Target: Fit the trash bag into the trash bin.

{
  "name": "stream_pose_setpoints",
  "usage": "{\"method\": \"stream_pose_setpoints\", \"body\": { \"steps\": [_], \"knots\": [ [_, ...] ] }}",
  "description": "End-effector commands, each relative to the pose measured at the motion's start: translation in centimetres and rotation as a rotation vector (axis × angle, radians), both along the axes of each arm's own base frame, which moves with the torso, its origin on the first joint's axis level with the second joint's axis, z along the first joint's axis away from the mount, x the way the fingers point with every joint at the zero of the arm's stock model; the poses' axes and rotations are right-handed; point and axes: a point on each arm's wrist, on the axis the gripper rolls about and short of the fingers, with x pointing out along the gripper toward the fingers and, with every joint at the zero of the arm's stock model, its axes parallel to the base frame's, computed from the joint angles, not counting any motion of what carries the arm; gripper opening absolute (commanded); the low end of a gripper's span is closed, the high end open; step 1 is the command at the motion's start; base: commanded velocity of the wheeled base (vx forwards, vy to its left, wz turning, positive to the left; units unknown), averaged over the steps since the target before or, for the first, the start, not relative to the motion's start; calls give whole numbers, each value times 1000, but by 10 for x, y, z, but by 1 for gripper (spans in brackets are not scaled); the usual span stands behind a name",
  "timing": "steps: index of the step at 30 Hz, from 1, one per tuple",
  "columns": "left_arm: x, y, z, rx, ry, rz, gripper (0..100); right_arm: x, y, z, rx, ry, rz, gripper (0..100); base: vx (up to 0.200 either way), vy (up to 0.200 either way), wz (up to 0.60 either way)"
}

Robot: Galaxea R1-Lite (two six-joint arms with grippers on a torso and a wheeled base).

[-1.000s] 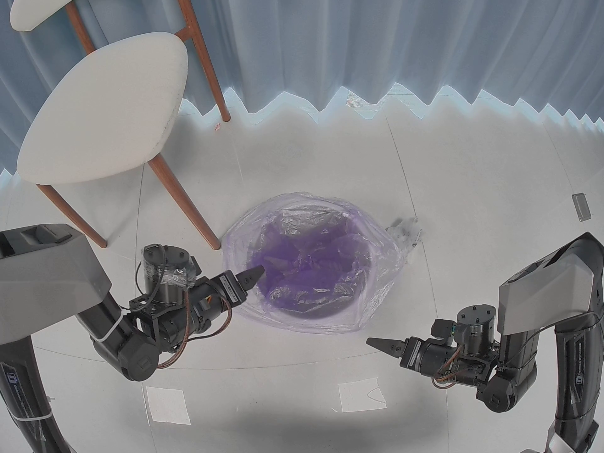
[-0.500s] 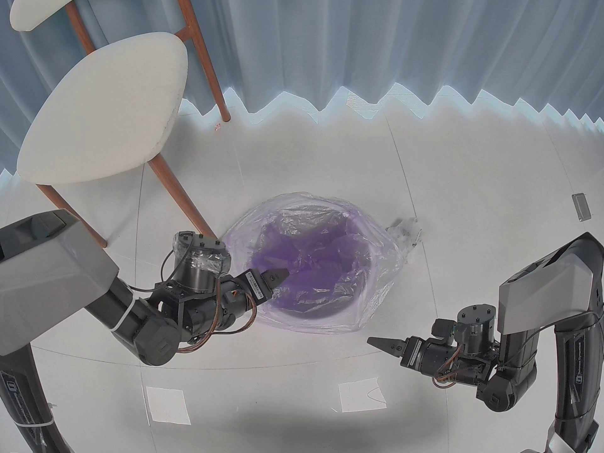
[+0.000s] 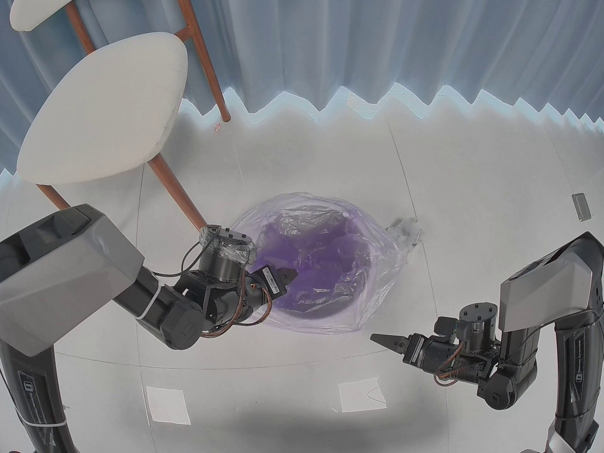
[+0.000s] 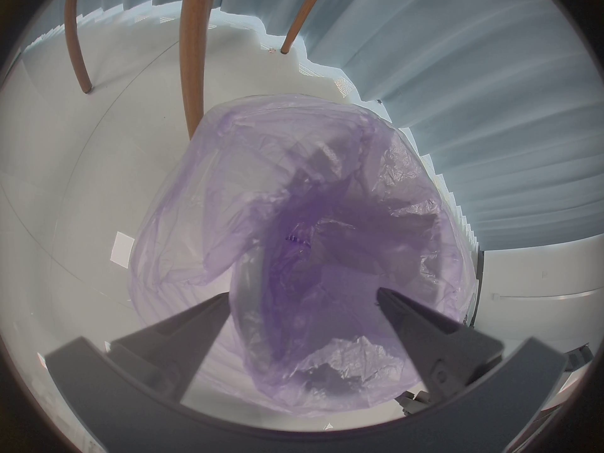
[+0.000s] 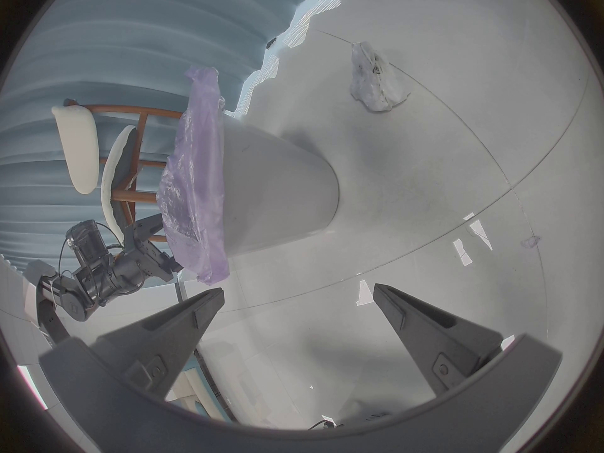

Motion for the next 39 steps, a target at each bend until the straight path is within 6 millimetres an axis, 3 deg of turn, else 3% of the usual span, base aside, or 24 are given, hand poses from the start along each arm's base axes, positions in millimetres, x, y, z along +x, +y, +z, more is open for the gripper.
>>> {"method": "stream_pose_setpoints", "body": {
  "steps": [1,12,14,20,36,37,39],
  "knots": [
    [5,-4,2,5,-11,-4,0,1,1,1,7,-15,1,100,0,0,0],
    [17,14,26,182,-130,-72,0,0,1,1,7,-14,2,100,0,0,0],
    [19,27,41,297,-218,-130,0,0,1,1,6,-13,2,100,0,0,0],
    [31,42,56,466,-358,-247,0,0,1,1,5,-14,5,100,0,0,0],
    [40,41,38,600,-394,-358,0,0,2,1,5,-16,7,100,0,0,0],
    [40,40,39,598,-400,-357,100,0,2,1,5,-16,7,100,0,0,0],
    [41,39,39,596,-411,-352,100,0,2,1,4,-15,7,100,0,0,0]
  ]
}}
